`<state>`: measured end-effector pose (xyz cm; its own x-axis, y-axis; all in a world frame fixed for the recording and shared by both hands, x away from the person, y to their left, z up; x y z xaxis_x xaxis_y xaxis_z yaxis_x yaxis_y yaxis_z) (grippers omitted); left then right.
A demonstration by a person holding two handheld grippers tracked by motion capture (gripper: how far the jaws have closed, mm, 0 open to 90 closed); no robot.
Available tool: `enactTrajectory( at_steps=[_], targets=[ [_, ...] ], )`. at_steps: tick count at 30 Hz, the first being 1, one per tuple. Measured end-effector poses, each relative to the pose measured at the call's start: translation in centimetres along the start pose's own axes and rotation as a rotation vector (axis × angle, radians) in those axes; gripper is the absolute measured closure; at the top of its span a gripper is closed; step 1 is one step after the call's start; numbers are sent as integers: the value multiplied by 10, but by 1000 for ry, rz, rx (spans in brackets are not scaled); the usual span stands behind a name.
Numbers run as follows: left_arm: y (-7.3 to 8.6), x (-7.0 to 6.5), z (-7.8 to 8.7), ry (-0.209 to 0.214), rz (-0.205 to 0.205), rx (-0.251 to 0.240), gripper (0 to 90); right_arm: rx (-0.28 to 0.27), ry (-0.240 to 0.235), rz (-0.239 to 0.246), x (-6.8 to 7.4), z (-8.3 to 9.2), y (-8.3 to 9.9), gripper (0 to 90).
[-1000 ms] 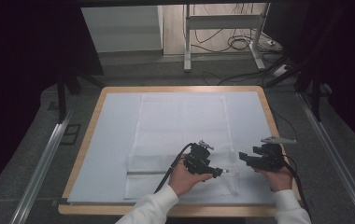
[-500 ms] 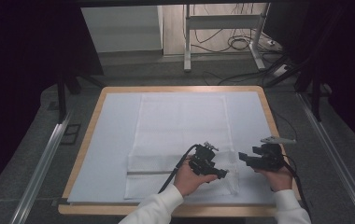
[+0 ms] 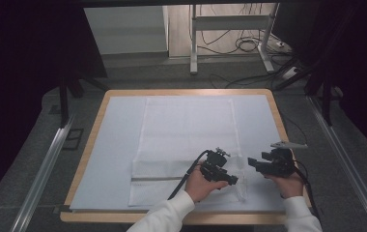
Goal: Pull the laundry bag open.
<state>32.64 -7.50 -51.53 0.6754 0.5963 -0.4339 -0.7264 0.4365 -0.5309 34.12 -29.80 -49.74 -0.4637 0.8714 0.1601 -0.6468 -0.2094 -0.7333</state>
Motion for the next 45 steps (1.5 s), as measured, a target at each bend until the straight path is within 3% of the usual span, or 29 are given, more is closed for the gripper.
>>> enactTrajectory(
  at_steps=[10, 28, 45],
  targets=[
    [0, -1, -1, 14, 5, 8, 533, -3, 3, 6, -1, 0, 0, 304],
    [-1, 0, -10, 35, 20, 19, 550, -1, 9, 6, -1, 0, 0, 308],
    [-2, 3, -13, 13, 12, 18, 726, -4, 12, 0, -1, 0, -1, 311]
  ],
)
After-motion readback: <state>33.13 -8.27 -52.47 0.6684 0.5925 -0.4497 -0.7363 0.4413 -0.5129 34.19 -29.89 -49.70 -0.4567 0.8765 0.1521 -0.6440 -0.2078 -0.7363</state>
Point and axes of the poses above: each handheld gripper's, and its own axes: z roughly backward along the jaws, y roughly out of its underside, x roughly to its left, the point moved 1 cm from there along -z, roughly forward along the jaws, and after that the axes turned 1 degree about y, right-handed, at the moved point
